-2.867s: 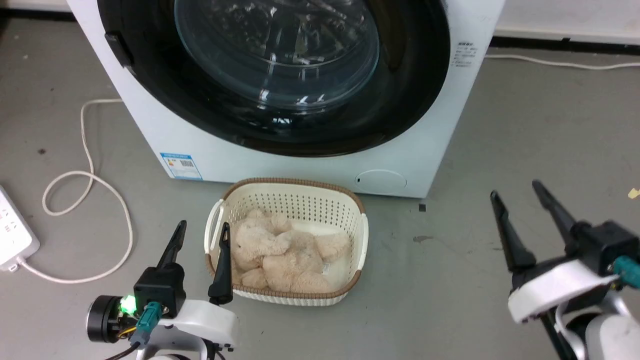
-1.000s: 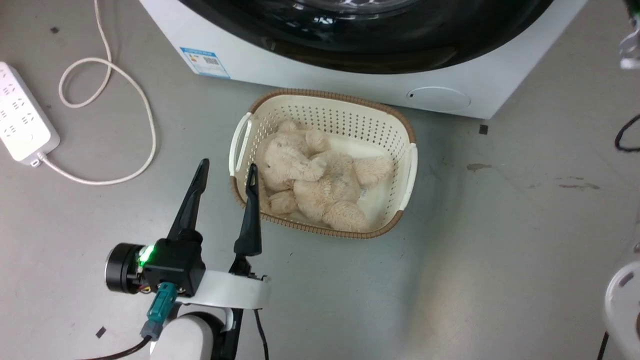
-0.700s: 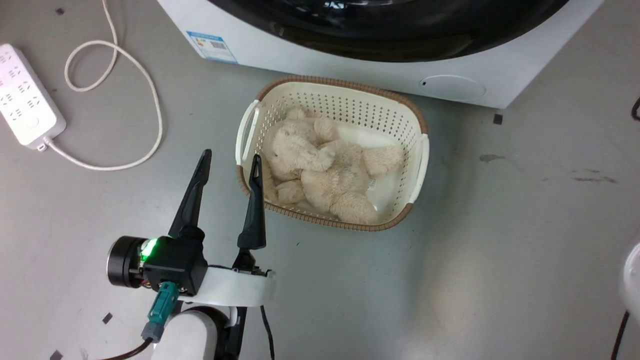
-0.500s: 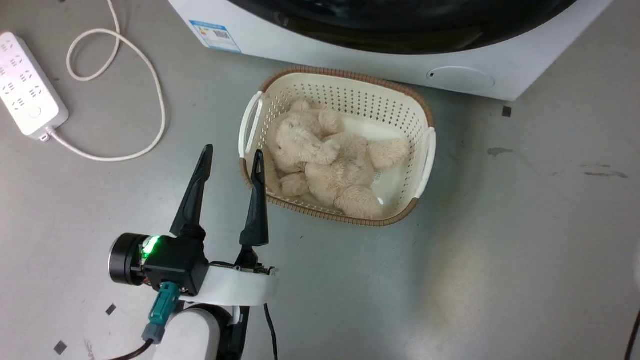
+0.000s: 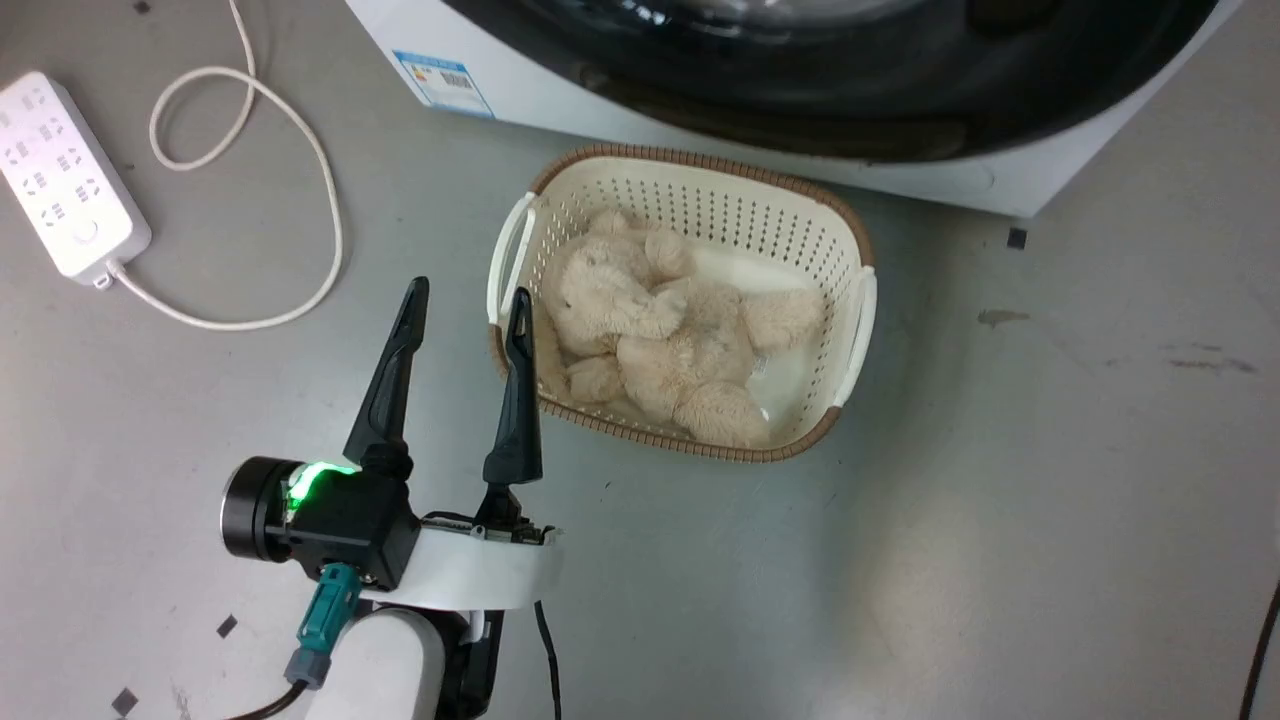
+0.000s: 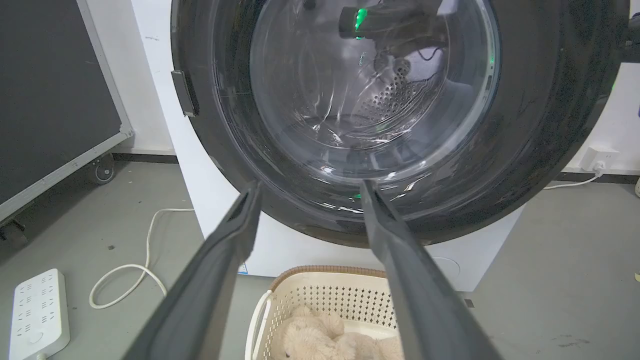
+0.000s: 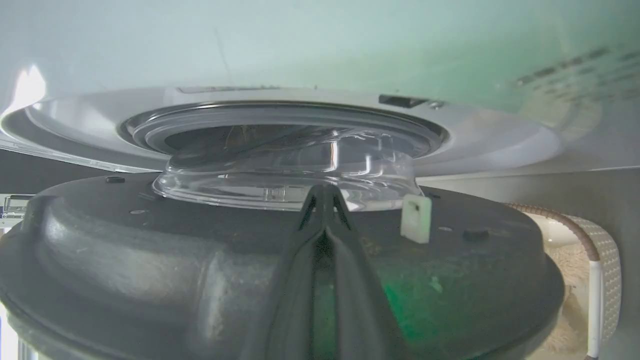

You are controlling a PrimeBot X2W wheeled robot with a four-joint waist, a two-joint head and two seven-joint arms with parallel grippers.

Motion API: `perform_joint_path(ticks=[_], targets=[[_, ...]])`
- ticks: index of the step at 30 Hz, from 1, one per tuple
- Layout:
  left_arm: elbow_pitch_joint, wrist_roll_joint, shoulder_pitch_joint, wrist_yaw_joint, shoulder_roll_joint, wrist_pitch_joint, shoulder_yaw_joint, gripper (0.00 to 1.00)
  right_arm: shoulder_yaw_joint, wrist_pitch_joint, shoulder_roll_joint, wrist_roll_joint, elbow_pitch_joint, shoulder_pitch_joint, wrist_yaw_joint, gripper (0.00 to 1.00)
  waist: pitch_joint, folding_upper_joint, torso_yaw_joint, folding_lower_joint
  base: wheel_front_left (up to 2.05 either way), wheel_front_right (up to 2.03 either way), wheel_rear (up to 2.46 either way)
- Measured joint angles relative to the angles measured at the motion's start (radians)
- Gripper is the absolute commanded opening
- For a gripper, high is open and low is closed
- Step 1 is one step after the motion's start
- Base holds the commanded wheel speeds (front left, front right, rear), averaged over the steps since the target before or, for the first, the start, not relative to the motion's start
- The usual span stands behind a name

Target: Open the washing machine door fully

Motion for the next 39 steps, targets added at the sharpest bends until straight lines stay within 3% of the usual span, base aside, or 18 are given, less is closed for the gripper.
perform_joint_path(ticks=[9, 18, 28, 39], targets=[[0.023, -0.007, 0.022, -0.006, 0.000, -0.008, -0.001, 1.00, -0.014, 0.118, 0.026, 0.040, -0.036, 0.144, 0.000, 0.00, -0.086, 0.0000, -0.009, 0.0000, 0.00, 0.00, 0.00], [0.046, -0.007, 0.073, -0.019, 0.000, -0.008, 0.001, 1.00, 0.142, 0.170, 0.025, 0.220, -0.007, 0.317, 0.000, 0.00, -0.191, 0.0000, -0.012, -0.0001, 0.00, 0.00, 0.00], [0.062, -0.016, 0.130, -0.022, 0.000, -0.008, -0.013, 1.00, 0.520, 0.174, 0.027, 0.570, -0.008, 0.488, 0.000, 0.00, -0.255, 0.0000, -0.021, -0.0001, 0.00, 0.00, 0.00], [0.086, -0.016, 0.166, -0.066, 0.000, -0.008, -0.014, 1.00, 0.981, 0.081, 0.028, 0.890, -0.204, 0.741, 0.000, 0.00, -0.288, 0.0000, -0.026, -0.0001, 0.00, 0.00, 0.00]])
